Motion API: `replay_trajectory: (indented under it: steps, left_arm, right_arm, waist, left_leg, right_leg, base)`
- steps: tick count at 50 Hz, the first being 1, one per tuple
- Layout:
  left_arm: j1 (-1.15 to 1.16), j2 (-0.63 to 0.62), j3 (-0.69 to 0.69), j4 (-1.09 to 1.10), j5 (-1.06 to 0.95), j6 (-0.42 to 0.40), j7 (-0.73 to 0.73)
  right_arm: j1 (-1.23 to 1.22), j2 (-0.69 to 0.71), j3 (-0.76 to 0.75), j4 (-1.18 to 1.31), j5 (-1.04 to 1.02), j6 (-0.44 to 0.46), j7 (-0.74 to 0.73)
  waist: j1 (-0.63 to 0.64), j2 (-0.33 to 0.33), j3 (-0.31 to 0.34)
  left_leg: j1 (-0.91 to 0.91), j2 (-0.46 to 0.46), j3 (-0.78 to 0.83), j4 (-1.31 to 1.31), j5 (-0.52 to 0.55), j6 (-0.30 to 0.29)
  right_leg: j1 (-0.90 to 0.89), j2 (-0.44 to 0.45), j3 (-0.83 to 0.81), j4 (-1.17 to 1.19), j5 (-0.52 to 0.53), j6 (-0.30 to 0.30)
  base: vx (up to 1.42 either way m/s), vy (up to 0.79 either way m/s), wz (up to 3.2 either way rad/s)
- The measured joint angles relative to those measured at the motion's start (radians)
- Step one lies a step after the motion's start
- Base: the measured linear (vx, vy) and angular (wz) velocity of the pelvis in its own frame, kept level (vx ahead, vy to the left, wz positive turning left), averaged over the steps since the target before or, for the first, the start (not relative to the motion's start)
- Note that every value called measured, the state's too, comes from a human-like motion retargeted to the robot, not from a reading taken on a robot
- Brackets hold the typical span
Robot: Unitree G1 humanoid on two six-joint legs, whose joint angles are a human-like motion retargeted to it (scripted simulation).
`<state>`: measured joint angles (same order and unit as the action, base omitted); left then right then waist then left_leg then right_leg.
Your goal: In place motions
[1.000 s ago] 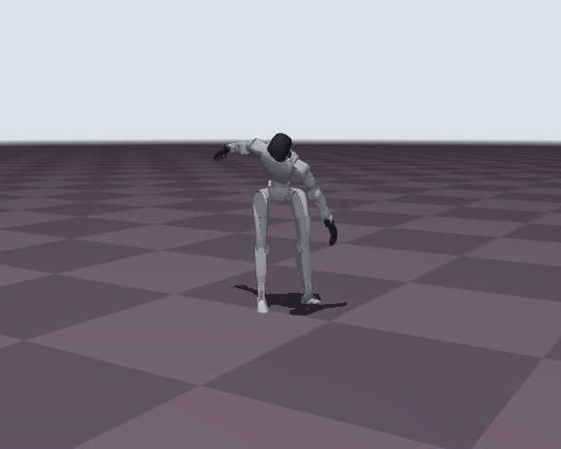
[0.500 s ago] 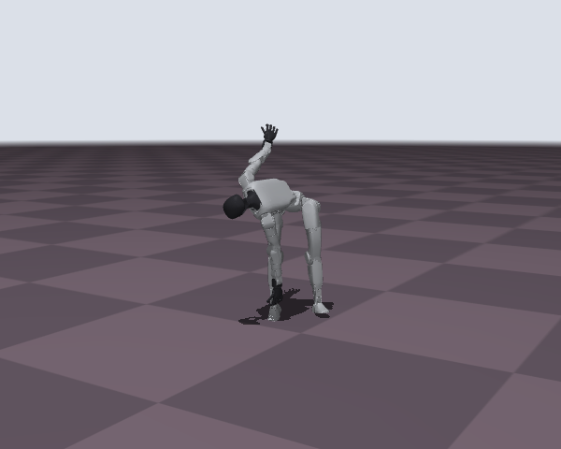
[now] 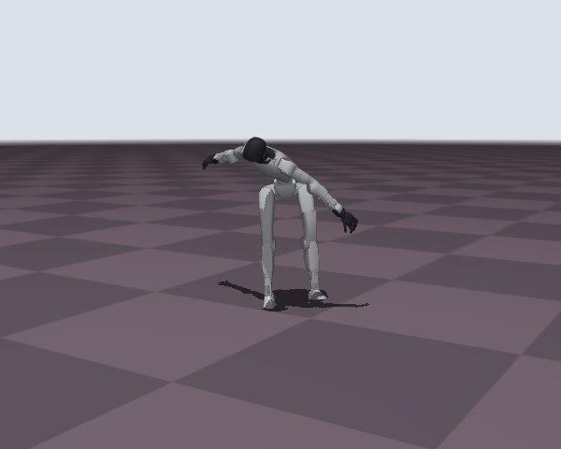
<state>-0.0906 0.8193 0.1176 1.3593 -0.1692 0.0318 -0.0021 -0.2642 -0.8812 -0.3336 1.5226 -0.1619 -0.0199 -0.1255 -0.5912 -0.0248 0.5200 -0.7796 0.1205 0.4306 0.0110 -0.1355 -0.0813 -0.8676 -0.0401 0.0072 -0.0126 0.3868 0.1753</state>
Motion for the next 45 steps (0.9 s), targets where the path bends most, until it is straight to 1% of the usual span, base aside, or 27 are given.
replay_trajectory:
  steps: [2, 3, 5, 7, 10, 11, 15, 17, 20, 23, 25, 27, 30, 32, 34, 37, 40, 42, 45]
  left_arm:
    - [0.108, -0.080, -0.011, 0.027, 0.013, -0.001, 0.003]
    - [0.163, -0.120, -0.009, 0.043, 0.007, 0.002, -0.005]
    - [0.270, -0.188, 0.019, 0.085, -0.001, 0.011, -0.032]
    - [0.366, -0.230, 0.061, 0.135, -0.019, 0.035, -0.057]
    - [0.445, -0.221, 0.080, 0.167, -0.038, 0.062, -0.097]
    - [0.460, -0.204, 0.074, 0.165, -0.027, 0.056, -0.097]
    - [0.486, -0.135, 0.033, 0.155, 0.044, 0.036, -0.014]
    - [0.485, -0.119, 0.025, 0.171, 0.049, 0.040, -0.001]
    - [0.453, -0.131, 0.049, 0.209, 0.028, 0.047, -0.018]
    - [0.398, -0.148, 0.026, 0.233, -0.026, 0.034, 0.013]
    - [0.334, -0.175, -0.026, 0.222, -0.050, 0.031, 0.060]
    - [0.251, -0.223, -0.093, 0.205, -0.038, 0.018, 0.088]
    - [0.198, -0.310, -0.190, 0.196, -0.015, 0.013, 0.141]
    - [0.190, -0.357, -0.236, 0.210, -0.005, -0.006, 0.215]
    - [0.201, -0.387, -0.266, 0.229, -0.006, -0.030, 0.267]
    - [0.241, -0.415, -0.250, 0.283, -0.042, -0.054, 0.304]
    - [0.272, -0.425, -0.205, 0.341, -0.137, -0.045, 0.282]
    - [0.285, -0.420, -0.184, 0.341, -0.223, -0.059, 0.261]
    - [0.254, -0.414, -0.162, 0.341, -0.334, -0.128, 0.311]
  right_arm:
    - [-0.004, 0.004, 0.050, -0.022, -0.073, 0.017, 0.002]
    - [-0.003, 0.010, 0.065, -0.032, -0.095, 0.024, -0.026]
    - [0.004, 0.030, 0.081, -0.043, -0.111, 0.024, -0.080]
    - [0.004, 0.074, 0.067, -0.047, -0.098, 0.025, -0.093]
    - [-0.006, 0.128, 0.040, -0.032, -0.053, 0.032, -0.069]
    - [-0.007, 0.142, 0.035, -0.033, -0.033, 0.033, -0.057]
    - [0.018, 0.170, 0.004, -0.051, -0.005, 0.035, -0.053]
    - [0.010, 0.162, 0.006, -0.051, -0.007, 0.032, -0.045]
    - [-0.058, 0.120, 0.003, -0.014, -0.011, 0.012, -0.014]
    - [-0.133, 0.052, 0.082, 0.037, -0.002, 0.014, 0.071]
    - [-0.166, 0.013, 0.087, 0.028, -0.025, 0.031, 0.100]
    - [-0.185, -0.037, 0.048, -0.006, -0.027, 0.032, 0.097]
    - [-0.235, -0.109, 0.035, -0.058, -0.010, 0.031, 0.114]
    - [-0.273, -0.147, 0.030, -0.089, 0.026, 0.035, 0.132]
    - [-0.312, -0.175, 0.030, -0.120, 0.057, 0.038, 0.148]
    - [-0.372, -0.199, 0.056, -0.159, 0.079, 0.036, 0.144]
    - [-0.445, -0.199, 0.112, -0.176, 0.085, 0.056, 0.146]
    - [-0.490, -0.177, 0.141, -0.198, 0.097, 0.053, 0.145]
    - [-0.521, -0.146, 0.174, -0.215, 0.077, 0.050, 0.155]
  waist:
    - [0.066, 0.035, 0.000]
    - [0.101, 0.054, 0.000]
    - [0.170, 0.090, 0.000]
    - [0.250, 0.129, 0.000]
    - [0.366, 0.172, 0.000]
    - [0.414, 0.191, 0.000]
    - [0.628, 0.290, 0.000]
    - [0.731, 0.325, 0.000]
    - [0.873, 0.373, 0.000]
    - [1.015, 0.407, 0.000]
    - [1.134, 0.436, 0.000]
    - [1.261, 0.486, 0.000]
    - [1.386, 0.539, 0.000]
    - [1.458, 0.545, 0.000]
    - [1.515, 0.545, 0.000]
    - [1.561, 0.545, 0.000]
    - [1.560, 0.545, 0.000]
    - [1.553, 0.545, 0.000]
    - [1.540, 0.545, 0.000]
  left_leg:
    - [0.037, -0.013, -0.035, 0.003, 0.007, 0.002]
    - [0.055, -0.019, -0.050, 0.003, 0.011, 0.002]
    - [0.090, -0.035, -0.084, 0.002, 0.019, 0.003]
    - [0.114, -0.057, -0.127, -0.001, 0.030, 0.005]
    - [0.126, -0.097, -0.182, -0.006, 0.047, 0.008]
    - [0.128, -0.111, -0.200, -0.008, 0.055, 0.008]
    - [0.140, -0.157, -0.275, -0.019, 0.085, -0.003]
    - [0.136, -0.174, -0.293, -0.029, 0.101, -0.011]
    - [0.077, -0.196, -0.336, -0.038, 0.127, -0.020]
    - [0.004, -0.216, -0.388, -0.051, 0.153, -0.022]
    - [-0.058, -0.223, -0.425, -0.056, 0.170, -0.025]
    - [-0.113, -0.228, -0.458, -0.065, 0.189, -0.027]
    - [-0.193, -0.229, -0.498, -0.079, 0.216, -0.035]
    - [-0.250, -0.227, -0.509, -0.088, 0.229, -0.040]
    - [-0.303, -0.225, -0.517, -0.093, 0.238, -0.042]
    - [-0.372, -0.220, -0.528, -0.097, 0.245, -0.049]
    - [-0.414, -0.221, -0.541, -0.097, 0.250, -0.049]
    - [-0.434, -0.223, -0.549, -0.097, 0.252, -0.045]
    - [-0.443, -0.225, -0.554, -0.097, 0.252, -0.043]
  right_leg:
    - [0.065, -0.018, -0.030, 0.008, -0.020, -0.010]
    - [0.097, -0.028, -0.044, 0.012, -0.030, -0.013]
    - [0.161, -0.050, -0.080, 0.018, -0.051, -0.015]
    - [0.217, -0.075, -0.121, 0.023, -0.071, -0.017]
    - [0.268, -0.114, -0.173, 0.031, -0.094, -0.016]
    - [0.284, -0.127, -0.196, 0.034, -0.103, -0.014]
    - [0.355, -0.167, -0.278, 0.045, -0.140, -0.007]
    - [0.374, -0.179, -0.304, 0.047, -0.156, -0.004]
    - [0.352, -0.191, -0.356, 0.047, -0.173, 0.001]
    - [0.295, -0.199, -0.393, 0.058, -0.186, 0.001]
    - [0.247, -0.200, -0.417, 0.065, -0.193, 0.000]
    - [0.210, -0.194, -0.459, 0.066, -0.199, 0.003]
    - [0.158, -0.182, -0.516, 0.063, -0.206, 0.011]
    - [0.111, -0.171, -0.536, 0.056, -0.202, 0.017]
    - [0.070, -0.158, -0.551, 0.043, -0.194, 0.022]
    - [0.017, -0.144, -0.575, 0.033, -0.191, 0.027]
    - [-0.018, -0.134, -0.592, 0.031, -0.189, 0.025]
    - [-0.034, -0.127, -0.600, 0.029, -0.189, 0.022]
    - [-0.045, -0.130, -0.600, 0.033, -0.191, 0.020]
  base:
    - [0.34, -0.28, 1.27]
    - [0.49, -0.24, 1.28]
    - [0.53, -0.25, 1.39]
    - [0.55, -0.24, 1.49]
    - [0.42, -0.33, 1.52]
    - [0.45, -0.45, 1.69]
    - [0.51, -0.49, 1.65]
    - [0.52, -0.45, 1.33]
    - [0.26, -0.61, 1.27]
    - [0.31, -0.76, 1.12]
    - [0.31, -0.95, 0.91]
    - [0.52, -0.85, 0.90]
    - [0.42, -0.66, 0.72]
    - [0.42, -0.52, 0.34]
    - [0.45, -0.42, 0.18]
    - [0.35, -0.26, 0.09]
    - [0.17, -0.08, 0.03]
    - [0.10, -0.09, 0.04]
    - [0.03, -0.05, 0.01]
